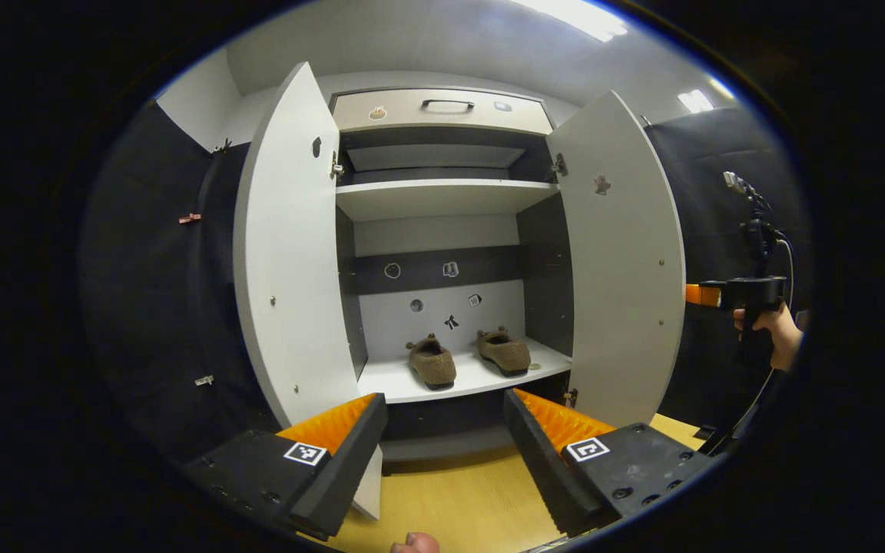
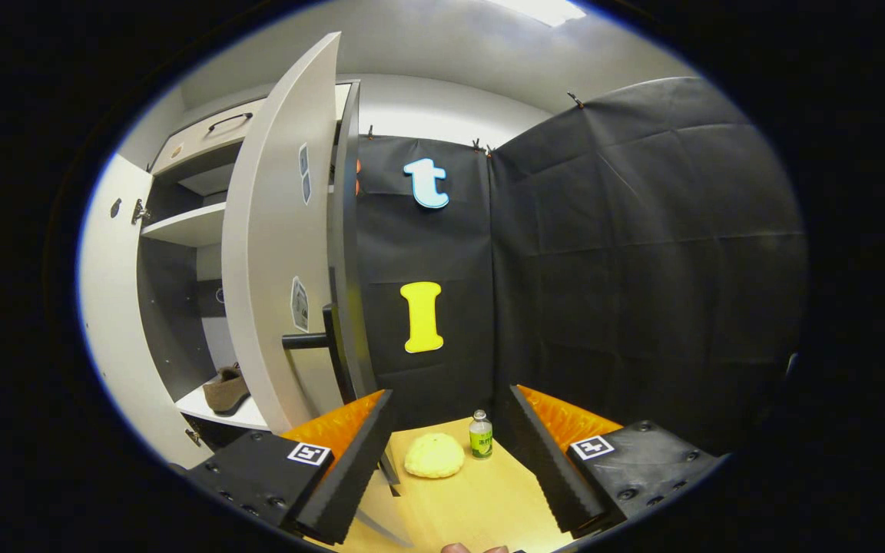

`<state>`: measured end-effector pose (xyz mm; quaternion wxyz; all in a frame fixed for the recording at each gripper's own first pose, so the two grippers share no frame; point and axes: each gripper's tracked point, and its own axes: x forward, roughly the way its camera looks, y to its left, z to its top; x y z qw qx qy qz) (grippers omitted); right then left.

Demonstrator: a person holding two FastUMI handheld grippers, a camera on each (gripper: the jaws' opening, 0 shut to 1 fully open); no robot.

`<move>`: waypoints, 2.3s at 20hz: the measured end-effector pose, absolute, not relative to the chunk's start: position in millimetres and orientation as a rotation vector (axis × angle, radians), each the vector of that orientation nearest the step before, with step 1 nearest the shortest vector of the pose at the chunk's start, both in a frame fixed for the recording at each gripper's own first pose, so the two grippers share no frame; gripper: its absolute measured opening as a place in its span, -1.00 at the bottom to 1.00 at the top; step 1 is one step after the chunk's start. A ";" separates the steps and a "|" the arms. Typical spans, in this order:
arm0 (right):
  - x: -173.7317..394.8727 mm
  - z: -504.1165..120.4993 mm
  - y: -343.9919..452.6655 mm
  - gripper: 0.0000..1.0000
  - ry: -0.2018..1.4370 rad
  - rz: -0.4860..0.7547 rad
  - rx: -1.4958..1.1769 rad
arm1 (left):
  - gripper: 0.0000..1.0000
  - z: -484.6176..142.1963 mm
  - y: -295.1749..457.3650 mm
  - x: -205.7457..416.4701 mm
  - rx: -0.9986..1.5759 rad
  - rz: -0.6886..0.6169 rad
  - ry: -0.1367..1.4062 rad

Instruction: Grab one shoe with the right hand and put it into the shoe cabinet, grab the other shoe with the left hand and put it into the shoe cabinet; then close the right door with the right hand and the left door with the left hand.

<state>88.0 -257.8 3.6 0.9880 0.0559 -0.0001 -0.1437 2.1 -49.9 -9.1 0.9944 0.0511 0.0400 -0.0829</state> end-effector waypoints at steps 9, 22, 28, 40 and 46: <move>77.1 5.5 -190.5 0.94 0.006 -0.267 0.109 | 0.93 -24.0 -2.0 -4.3 0.082 -0.112 0.114; 97.1 -17.2 -26.9 0.97 0.086 0.029 0.180 | 0.94 -26.8 56.2 -14.6 0.079 -0.001 0.133; 79.3 -19.9 17.0 0.96 0.099 0.114 0.121 | 0.94 -23.2 85.7 -10.3 0.059 0.036 0.133; 39.4 -18.1 20.9 0.96 0.085 0.132 0.099 | 0.94 4.8 177.3 36.7 0.043 0.161 0.097; 34.4 -20.8 1.2 0.96 0.093 0.088 0.101 | 0.94 14.2 192.0 74.1 0.075 0.179 0.078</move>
